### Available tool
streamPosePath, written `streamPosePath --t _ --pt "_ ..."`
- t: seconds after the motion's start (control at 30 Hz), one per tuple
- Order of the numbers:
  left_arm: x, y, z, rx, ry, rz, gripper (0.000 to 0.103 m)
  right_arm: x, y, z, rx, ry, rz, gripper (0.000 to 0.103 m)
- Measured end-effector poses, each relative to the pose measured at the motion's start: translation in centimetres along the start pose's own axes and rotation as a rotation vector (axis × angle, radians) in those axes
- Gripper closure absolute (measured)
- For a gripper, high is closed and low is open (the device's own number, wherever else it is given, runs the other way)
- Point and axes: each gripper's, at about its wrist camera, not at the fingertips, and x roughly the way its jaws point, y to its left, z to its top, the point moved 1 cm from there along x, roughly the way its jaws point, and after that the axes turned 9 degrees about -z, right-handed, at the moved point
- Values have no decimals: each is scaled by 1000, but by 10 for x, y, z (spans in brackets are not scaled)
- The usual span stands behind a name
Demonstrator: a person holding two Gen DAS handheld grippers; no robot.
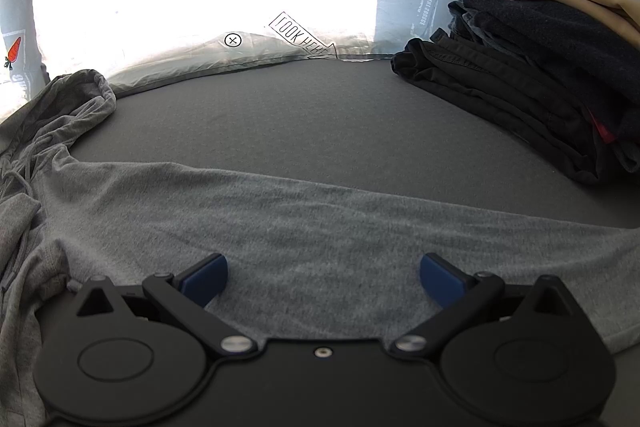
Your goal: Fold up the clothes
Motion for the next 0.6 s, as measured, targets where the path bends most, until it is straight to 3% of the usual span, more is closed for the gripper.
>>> streamPosePath --t 0.23,0.33,0.4,0.47,0.5,0.6 --pt "1 -46 -11 123 38 -57 37 1 -2 4 1 25 14 0" --pt "11 -66 -23 206 81 -59 34 1 -12 12 17 65 65 2" --pt "16 -74 -31 261 69 -21 29 -3 -29 15 92 70 95 16" --pt "19 -81 -34 335 57 37 8 -6 -52 14 180 72 86 47" --pt "21 -85 -34 377 57 69 0 -8 -64 14 224 72 78 51" --pt "26 -96 -32 475 73 132 0 -12 -109 6 356 65 29 64"
